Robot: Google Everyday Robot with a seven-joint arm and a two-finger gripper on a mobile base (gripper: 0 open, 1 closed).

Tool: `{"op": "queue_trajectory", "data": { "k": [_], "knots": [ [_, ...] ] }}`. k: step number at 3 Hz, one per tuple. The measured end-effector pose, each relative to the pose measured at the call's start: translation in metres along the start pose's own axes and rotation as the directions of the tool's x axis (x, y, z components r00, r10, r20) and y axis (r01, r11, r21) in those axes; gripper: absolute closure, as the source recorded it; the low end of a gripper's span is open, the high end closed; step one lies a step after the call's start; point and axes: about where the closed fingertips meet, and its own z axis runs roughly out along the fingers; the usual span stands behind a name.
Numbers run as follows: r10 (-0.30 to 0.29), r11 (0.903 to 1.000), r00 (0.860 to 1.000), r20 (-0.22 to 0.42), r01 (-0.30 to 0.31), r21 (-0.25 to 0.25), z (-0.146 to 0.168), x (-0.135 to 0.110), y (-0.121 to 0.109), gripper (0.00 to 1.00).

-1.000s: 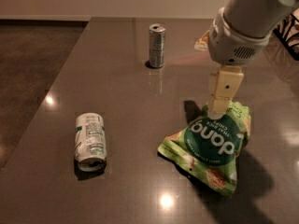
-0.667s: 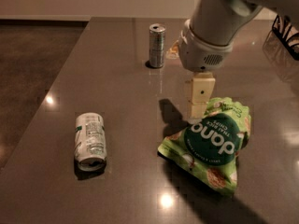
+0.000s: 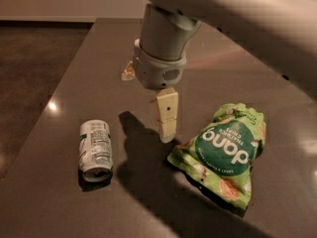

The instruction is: Pick 7up can

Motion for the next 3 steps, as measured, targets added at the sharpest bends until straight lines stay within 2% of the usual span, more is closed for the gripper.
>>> {"op": "queue_trajectory", "data": {
  "k": [1, 2, 3],
  "knots": [
    [-0.138, 0.9893, 0.99, 0.04, 0.139, -0.043, 0.019, -0.046, -0.004, 0.0],
    [-0.275, 0.9565, 0.958, 0.079, 0.281, -0.078, 0.036, -0.089, 0.0, 0.0],
    [-0.395, 0.9087, 0.913, 0.104, 0.405, -0.102, 0.052, -0.119, 0.002, 0.0]
  ]
}}
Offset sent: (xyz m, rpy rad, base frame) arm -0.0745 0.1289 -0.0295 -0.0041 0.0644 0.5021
